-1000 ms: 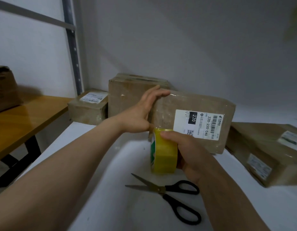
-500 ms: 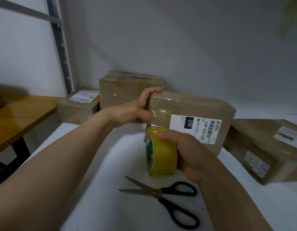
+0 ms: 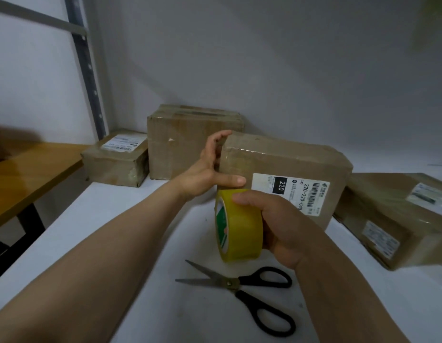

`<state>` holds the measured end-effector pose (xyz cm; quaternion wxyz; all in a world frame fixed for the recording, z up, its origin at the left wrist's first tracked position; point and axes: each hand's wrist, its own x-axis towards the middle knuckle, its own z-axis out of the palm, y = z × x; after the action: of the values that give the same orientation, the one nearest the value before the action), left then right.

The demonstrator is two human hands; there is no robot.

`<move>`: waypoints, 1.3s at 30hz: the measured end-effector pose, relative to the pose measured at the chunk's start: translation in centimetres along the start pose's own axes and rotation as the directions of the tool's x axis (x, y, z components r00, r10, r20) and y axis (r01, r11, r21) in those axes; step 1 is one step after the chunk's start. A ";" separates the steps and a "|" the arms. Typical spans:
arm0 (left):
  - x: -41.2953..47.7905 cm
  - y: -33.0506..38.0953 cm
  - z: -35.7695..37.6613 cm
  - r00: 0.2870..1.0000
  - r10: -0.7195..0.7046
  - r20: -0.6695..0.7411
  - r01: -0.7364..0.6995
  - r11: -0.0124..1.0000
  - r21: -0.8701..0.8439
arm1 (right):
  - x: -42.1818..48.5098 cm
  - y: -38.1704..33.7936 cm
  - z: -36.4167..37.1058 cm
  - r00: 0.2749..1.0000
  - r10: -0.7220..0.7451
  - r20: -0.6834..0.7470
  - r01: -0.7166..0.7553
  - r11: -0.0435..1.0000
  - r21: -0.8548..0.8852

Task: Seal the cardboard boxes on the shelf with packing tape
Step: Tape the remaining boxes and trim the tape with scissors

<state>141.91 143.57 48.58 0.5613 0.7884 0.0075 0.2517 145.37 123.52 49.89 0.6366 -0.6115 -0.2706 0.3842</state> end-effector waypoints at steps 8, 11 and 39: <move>-0.6 2.3 0.7 0.978 -0.143 -0.153 0.130 0.987 -0.092 | -1.6 -1.4 -0.9 0.988 -0.104 0.116 0.107 0.994 -0.017; -1.5 3.6 0.3 0.922 -0.261 -0.285 0.224 0.962 -0.157 | -2.9 -2.5 -1.0 0.948 -0.246 0.199 0.234 0.969 0.085; -8.7 8.4 -0.7 0.524 -0.768 -0.369 0.734 0.627 -0.260 | -7.0 -0.5 2.1 0.980 -0.122 0.159 0.132 0.990 -0.057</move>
<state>131.75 138.57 52.82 0.6248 0.6065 0.4654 0.1588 139.80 118.99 51.50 0.6157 -0.5825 -0.3705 0.3798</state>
